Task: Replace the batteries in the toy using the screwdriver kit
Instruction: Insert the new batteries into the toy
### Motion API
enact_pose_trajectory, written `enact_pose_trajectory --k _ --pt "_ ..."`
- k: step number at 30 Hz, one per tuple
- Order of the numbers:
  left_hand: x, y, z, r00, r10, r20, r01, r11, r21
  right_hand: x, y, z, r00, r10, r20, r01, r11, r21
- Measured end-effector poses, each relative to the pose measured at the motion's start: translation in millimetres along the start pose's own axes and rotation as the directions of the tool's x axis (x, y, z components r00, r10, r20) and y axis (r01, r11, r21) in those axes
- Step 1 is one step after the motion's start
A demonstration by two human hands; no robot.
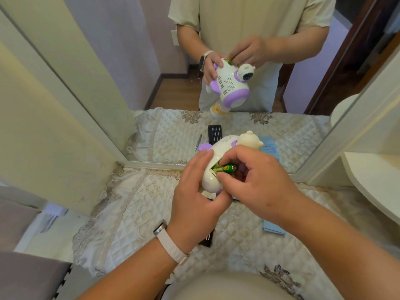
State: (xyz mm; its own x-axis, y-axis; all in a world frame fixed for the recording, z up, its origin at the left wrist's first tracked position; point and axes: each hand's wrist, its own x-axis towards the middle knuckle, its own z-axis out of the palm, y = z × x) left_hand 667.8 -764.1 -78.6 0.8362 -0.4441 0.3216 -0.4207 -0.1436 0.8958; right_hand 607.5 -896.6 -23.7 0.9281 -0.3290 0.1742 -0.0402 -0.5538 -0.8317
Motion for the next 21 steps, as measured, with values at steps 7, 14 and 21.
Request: enact_pose_trajectory --k 7,14,21 --pt "-6 -6 -4 0.996 -0.083 0.017 0.084 0.995 -0.054 1 0 8 0.998 0.023 0.053 -0.023 1.000 -0.005" --pt "-7 -10 -20 0.971 -0.235 -0.038 0.223 0.954 -0.202 -7 7 20 0.996 -0.071 0.053 0.069 0.997 0.037" --pt "-3 -57 -74 0.913 -0.361 -0.193 0.319 0.923 -0.218 -9 64 72 0.973 0.148 0.179 -0.111 0.973 -0.201"
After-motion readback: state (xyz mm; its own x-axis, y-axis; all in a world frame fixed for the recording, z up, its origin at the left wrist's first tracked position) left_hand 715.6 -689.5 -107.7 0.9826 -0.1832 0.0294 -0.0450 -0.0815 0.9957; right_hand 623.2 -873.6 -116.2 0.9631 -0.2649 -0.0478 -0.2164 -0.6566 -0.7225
